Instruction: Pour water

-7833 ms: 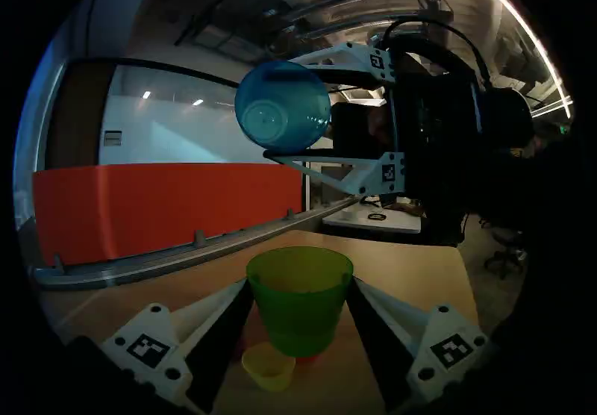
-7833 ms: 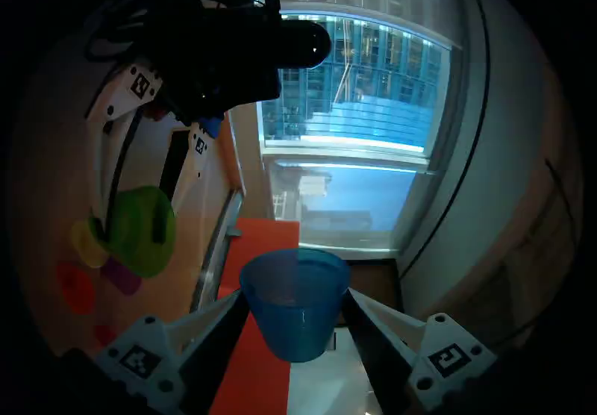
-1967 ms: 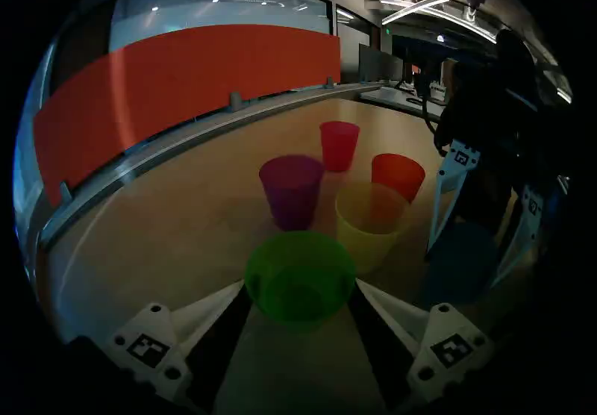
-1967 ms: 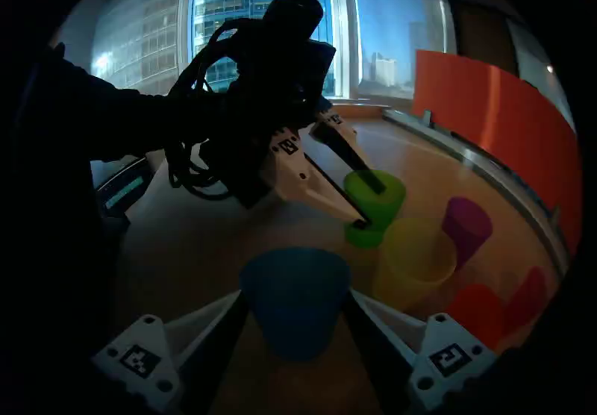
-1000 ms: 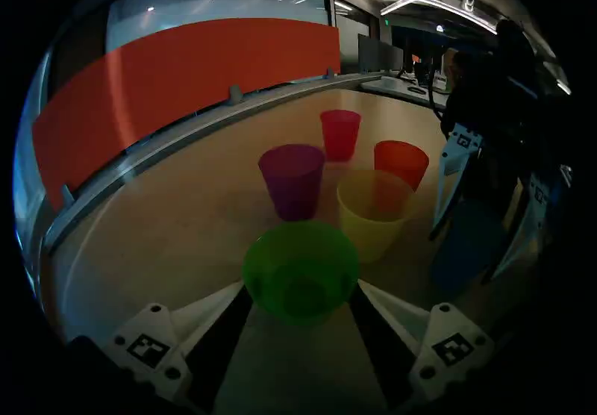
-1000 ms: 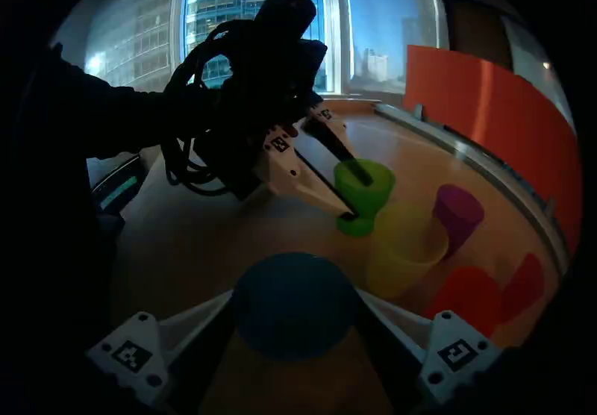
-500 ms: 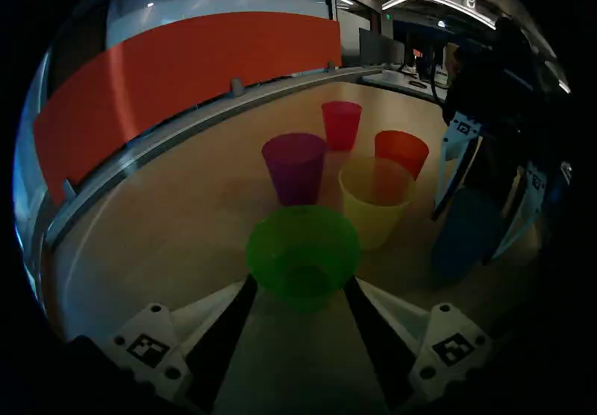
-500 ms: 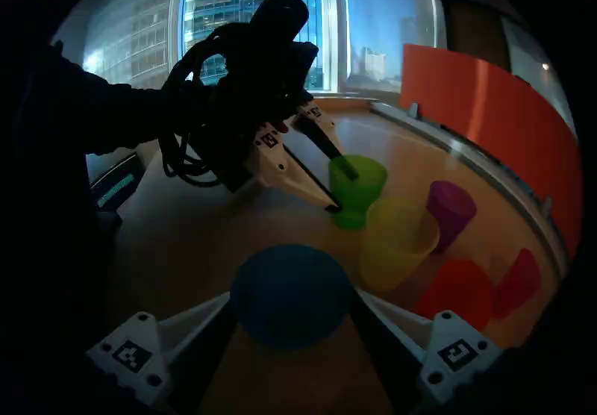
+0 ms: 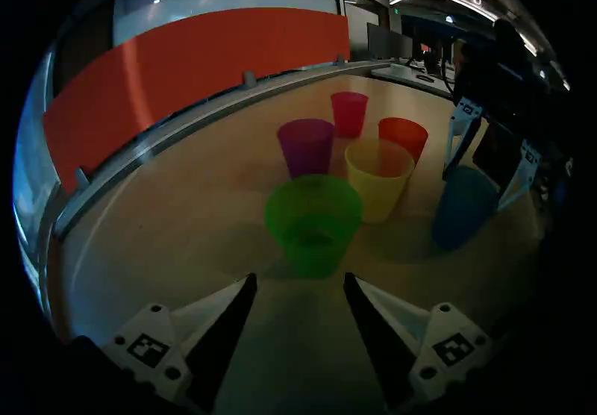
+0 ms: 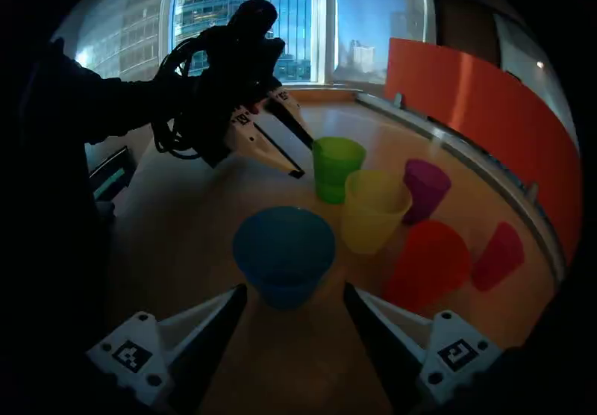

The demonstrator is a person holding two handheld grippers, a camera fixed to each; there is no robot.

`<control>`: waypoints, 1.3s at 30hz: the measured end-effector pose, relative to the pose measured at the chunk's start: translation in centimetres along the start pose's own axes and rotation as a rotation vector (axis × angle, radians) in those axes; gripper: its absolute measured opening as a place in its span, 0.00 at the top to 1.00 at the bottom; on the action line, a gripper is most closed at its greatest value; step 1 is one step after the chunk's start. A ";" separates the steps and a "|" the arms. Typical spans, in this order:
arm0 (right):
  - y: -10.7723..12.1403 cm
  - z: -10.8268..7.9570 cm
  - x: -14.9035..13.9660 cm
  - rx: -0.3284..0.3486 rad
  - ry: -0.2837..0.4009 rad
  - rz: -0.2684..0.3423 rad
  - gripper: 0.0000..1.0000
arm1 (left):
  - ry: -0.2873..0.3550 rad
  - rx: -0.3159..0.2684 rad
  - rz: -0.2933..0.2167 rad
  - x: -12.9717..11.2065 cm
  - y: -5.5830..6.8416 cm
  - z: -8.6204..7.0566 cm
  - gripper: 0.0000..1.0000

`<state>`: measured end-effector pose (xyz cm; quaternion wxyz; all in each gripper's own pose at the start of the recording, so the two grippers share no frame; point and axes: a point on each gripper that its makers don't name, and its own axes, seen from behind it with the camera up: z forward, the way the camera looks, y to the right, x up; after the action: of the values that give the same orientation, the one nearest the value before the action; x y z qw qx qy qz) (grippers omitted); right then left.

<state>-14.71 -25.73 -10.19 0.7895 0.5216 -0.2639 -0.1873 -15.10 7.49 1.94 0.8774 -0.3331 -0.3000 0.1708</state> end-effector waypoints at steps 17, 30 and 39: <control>0.2 -3.9 -1.9 -0.082 0.007 0.038 0.00 | 0.022 0.038 -0.026 -0.5 0.6 -3.4 0.14; 2.8 -6.6 -0.2 -0.223 0.093 0.136 0.00 | 0.164 0.125 -0.098 2.3 -0.5 -6.4 0.14; 6.1 -8.9 0.6 -0.403 0.163 0.178 0.00 | 0.296 0.208 -0.205 4.4 -2.0 -8.2 0.14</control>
<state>-8.62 -17.25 -7.25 0.9098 0.3413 -0.2015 -0.1232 -6.27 4.32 0.20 0.9544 -0.2298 -0.1810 0.0599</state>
